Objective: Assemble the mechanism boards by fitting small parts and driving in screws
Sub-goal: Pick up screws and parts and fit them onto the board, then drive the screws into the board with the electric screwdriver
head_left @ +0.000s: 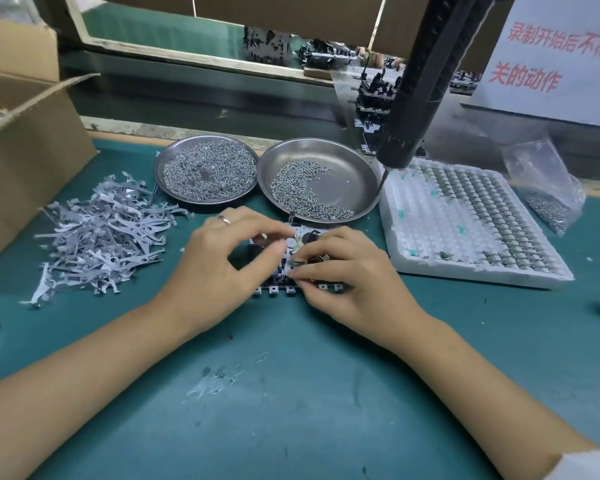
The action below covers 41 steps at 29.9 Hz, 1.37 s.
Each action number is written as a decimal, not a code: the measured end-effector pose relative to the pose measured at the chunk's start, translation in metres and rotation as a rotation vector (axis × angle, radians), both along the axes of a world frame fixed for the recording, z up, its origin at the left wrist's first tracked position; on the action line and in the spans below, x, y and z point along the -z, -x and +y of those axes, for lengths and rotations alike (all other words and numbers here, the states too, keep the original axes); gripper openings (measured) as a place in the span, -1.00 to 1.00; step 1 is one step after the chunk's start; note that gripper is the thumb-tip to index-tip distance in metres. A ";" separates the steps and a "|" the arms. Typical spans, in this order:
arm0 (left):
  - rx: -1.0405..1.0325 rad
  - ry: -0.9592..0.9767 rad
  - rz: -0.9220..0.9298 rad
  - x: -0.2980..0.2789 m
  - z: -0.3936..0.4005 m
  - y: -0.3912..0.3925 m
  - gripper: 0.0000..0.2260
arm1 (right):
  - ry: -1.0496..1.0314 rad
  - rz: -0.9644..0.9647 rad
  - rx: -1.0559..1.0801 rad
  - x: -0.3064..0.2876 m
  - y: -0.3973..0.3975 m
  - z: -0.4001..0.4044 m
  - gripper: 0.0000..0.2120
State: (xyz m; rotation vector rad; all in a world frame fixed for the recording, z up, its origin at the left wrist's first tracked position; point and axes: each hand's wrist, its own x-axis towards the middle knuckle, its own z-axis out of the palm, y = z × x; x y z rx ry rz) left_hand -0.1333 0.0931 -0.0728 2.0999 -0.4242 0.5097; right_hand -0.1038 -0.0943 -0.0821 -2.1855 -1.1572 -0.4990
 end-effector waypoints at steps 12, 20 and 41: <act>0.051 -0.296 -0.004 0.009 0.000 -0.003 -0.65 | -0.197 0.418 0.036 -0.005 0.006 0.000 -0.82; 0.068 -0.233 -0.005 0.009 0.000 -0.005 -0.81 | -0.587 0.001 0.417 -0.034 0.001 -0.009 -0.69; 0.062 -0.007 0.114 0.006 -0.004 -0.003 -0.78 | -1.114 0.411 -0.085 -0.072 -0.004 0.060 -0.77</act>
